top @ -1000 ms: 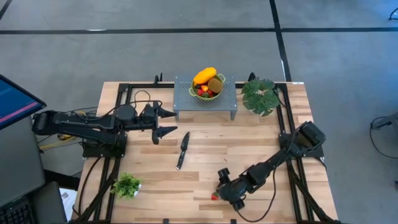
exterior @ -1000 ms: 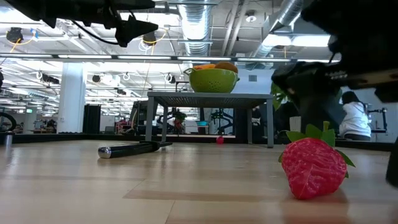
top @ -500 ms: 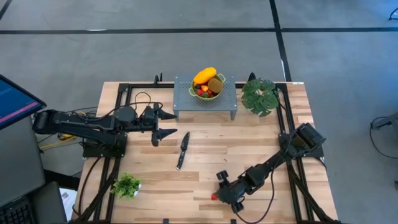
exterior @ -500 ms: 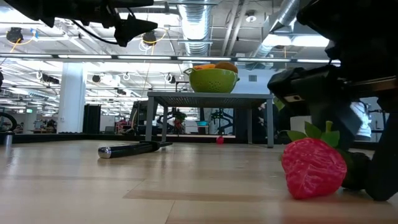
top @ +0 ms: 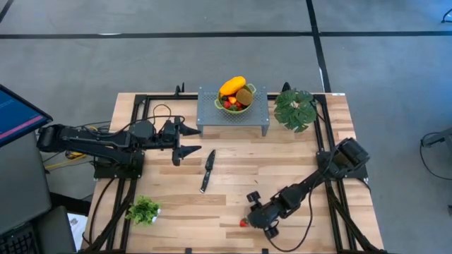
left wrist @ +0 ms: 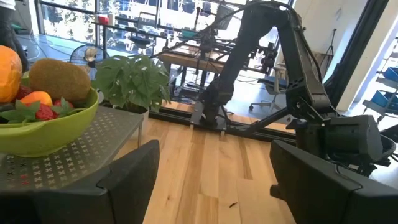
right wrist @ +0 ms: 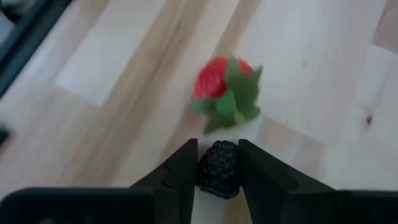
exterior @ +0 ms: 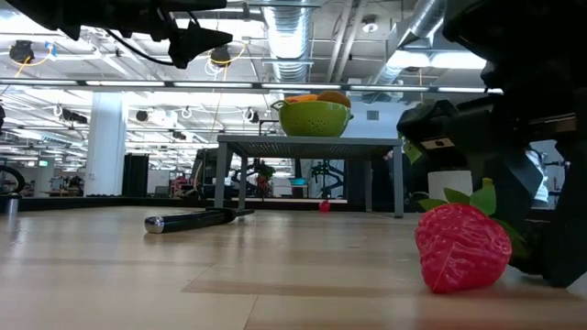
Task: Pick & Place Fruit
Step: Put the blackberry into the green strainer bowl on the shelf
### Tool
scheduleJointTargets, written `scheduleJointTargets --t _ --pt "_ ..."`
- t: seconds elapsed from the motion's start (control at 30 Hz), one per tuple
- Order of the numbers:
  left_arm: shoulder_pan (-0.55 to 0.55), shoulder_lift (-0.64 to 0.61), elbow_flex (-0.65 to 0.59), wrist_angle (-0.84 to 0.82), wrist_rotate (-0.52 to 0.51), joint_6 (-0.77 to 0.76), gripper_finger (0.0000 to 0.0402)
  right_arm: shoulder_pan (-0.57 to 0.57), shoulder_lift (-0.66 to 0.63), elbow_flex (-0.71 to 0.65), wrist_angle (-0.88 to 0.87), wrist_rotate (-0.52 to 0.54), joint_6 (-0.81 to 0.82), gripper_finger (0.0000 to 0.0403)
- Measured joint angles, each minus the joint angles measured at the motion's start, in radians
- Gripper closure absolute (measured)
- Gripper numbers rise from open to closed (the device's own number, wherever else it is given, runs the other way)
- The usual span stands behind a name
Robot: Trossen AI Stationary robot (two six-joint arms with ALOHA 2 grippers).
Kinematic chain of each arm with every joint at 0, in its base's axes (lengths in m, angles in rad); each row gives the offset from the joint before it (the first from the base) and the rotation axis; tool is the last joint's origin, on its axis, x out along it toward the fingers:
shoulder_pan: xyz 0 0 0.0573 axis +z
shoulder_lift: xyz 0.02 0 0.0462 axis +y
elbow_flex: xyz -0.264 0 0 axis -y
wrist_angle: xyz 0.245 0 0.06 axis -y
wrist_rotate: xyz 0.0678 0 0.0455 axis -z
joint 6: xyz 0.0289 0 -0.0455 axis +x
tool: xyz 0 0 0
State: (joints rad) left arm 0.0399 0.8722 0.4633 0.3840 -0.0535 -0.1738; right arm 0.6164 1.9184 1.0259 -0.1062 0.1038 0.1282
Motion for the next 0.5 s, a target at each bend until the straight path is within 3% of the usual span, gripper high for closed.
scheduleJointTargets --t 0.23,0.5 --pt "0.0 0.0 0.0 0.008 -0.03 0.009 0.0103 -0.072 -0.147 -0.001 -0.114 -0.006 -0.044 0.0323" --pt "0.001 0.0 0.0 0.017 -0.034 0.01 0.0103 -0.246 -0.38 0.0 -0.103 -0.011 -0.284 0.0313"
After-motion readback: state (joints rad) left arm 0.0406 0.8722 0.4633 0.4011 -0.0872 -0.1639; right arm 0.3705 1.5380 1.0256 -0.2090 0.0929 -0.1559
